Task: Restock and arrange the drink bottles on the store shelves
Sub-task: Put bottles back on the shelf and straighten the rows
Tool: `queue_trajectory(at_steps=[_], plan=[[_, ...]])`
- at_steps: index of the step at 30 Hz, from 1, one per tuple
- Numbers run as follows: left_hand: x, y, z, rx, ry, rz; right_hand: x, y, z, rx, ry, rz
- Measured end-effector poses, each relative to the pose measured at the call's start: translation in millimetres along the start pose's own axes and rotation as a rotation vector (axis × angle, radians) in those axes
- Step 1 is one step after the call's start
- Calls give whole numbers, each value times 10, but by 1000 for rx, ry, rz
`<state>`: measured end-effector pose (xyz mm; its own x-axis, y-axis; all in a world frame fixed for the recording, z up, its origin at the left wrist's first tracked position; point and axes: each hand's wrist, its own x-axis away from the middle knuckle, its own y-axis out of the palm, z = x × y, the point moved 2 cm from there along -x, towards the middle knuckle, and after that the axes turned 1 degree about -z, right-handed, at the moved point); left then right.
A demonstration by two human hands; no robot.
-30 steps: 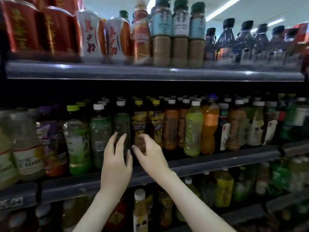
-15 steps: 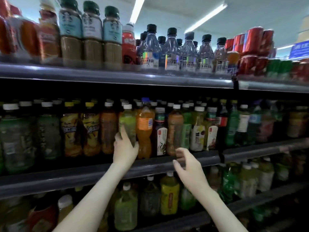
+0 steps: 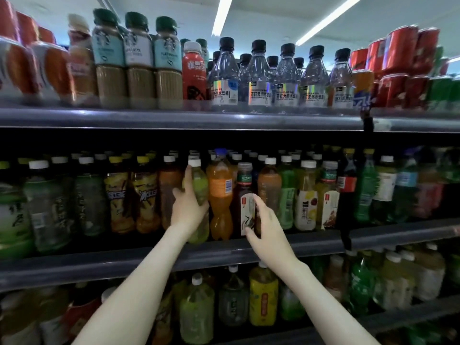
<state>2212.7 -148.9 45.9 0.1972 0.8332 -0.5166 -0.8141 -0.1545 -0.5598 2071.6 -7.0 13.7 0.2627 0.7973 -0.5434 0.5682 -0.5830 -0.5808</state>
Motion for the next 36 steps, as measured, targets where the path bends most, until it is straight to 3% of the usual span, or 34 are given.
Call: queue_trajectory(at_steps=[6,12,16,22,28,31,36], plan=[[207,-175,-171,106,61,43,-624,289,-347,13,-115,122],[152,-343,-439,275,-2,10,-1242,624,-492,-136,57,246],[205,-400,-656,456,36,47,-1273,724,-522,80,139,270],[461,-478,-689,529,200,190,-765,830,-847,88,-107,110],[832,-741,-735,532,320,301,-215,693,-1001,-46,-354,284],[1022,-838,-802,479,323,232,59,673,-1110,-52,-456,229],[1597,-769,-1048,259,313,120,568,879,-925,-258,-309,-23]])
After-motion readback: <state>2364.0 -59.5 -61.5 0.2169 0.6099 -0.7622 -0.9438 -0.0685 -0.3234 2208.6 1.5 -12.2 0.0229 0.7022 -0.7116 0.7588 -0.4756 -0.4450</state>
